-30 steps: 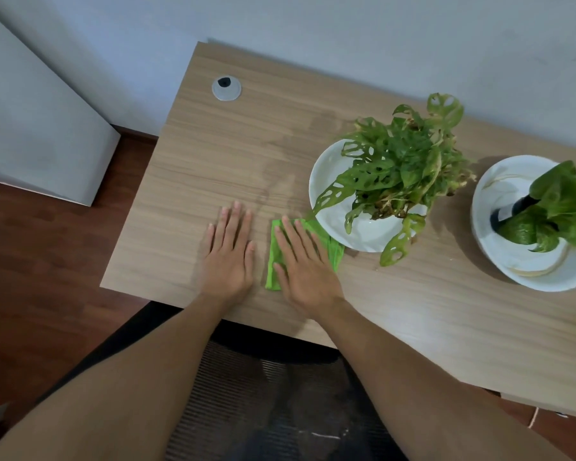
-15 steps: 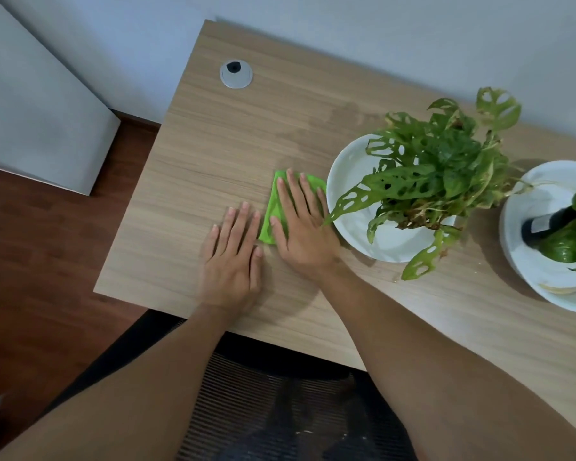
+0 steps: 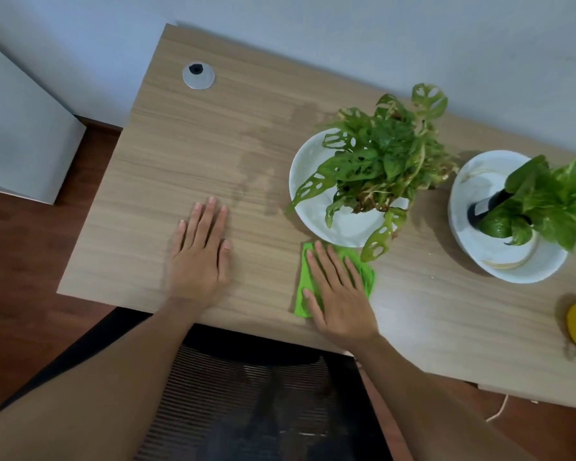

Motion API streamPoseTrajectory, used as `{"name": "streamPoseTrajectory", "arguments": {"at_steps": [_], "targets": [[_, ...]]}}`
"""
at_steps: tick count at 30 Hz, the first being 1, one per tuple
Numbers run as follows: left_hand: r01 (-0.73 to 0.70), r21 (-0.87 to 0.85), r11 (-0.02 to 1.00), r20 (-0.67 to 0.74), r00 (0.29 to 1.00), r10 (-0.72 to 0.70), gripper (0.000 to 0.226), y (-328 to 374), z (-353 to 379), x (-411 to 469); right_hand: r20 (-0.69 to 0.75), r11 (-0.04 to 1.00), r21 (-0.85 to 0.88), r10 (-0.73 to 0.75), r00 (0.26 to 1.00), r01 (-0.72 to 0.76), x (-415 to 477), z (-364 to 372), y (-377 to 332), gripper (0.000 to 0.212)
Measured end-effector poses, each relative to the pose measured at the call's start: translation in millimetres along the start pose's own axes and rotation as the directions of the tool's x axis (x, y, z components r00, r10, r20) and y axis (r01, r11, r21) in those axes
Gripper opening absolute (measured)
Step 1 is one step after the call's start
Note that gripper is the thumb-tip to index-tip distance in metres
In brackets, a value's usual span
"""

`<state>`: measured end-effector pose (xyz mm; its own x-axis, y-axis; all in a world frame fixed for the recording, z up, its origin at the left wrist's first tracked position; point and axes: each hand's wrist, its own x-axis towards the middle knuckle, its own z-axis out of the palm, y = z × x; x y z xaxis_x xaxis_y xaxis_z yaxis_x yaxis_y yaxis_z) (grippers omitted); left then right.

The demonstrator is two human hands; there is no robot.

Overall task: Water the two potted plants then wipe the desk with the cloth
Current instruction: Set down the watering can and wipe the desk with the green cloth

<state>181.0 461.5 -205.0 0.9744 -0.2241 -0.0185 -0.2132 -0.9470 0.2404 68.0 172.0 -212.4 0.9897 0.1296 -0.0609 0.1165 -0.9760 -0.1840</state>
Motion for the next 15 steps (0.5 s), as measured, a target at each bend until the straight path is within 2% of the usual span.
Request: {"name": "streamPoseTrajectory", "arguments": {"at_steps": [5,9,12,15], "targets": [[-0.005,0.012,1.0,0.008,1.0,0.005,0.068,3.8,-1.1,-1.7,-0.029,0.984,-0.011,0.178,0.984,-0.178,-30.0,-7.8,37.2,0.073],[-0.015,-0.003,1.0,0.011,1.0,0.015,0.068,9.5,-2.6,-6.8,-0.033,0.92,0.025,0.392,0.919,-0.391,-13.4,-12.7,27.0,0.071],[-0.112,-0.042,0.993,0.032,0.993,0.113,0.069,27.6,-0.4,-16.2,-0.023,0.888,0.049,0.459,0.888,-0.458,0.9,-13.0,15.7,0.072],[-0.281,-0.06,0.958,0.06,0.957,0.285,0.069,60.1,10.8,-32.3,-0.015,0.91,0.049,0.413,0.911,-0.412,-6.2,-11.2,17.4,0.071]]}}
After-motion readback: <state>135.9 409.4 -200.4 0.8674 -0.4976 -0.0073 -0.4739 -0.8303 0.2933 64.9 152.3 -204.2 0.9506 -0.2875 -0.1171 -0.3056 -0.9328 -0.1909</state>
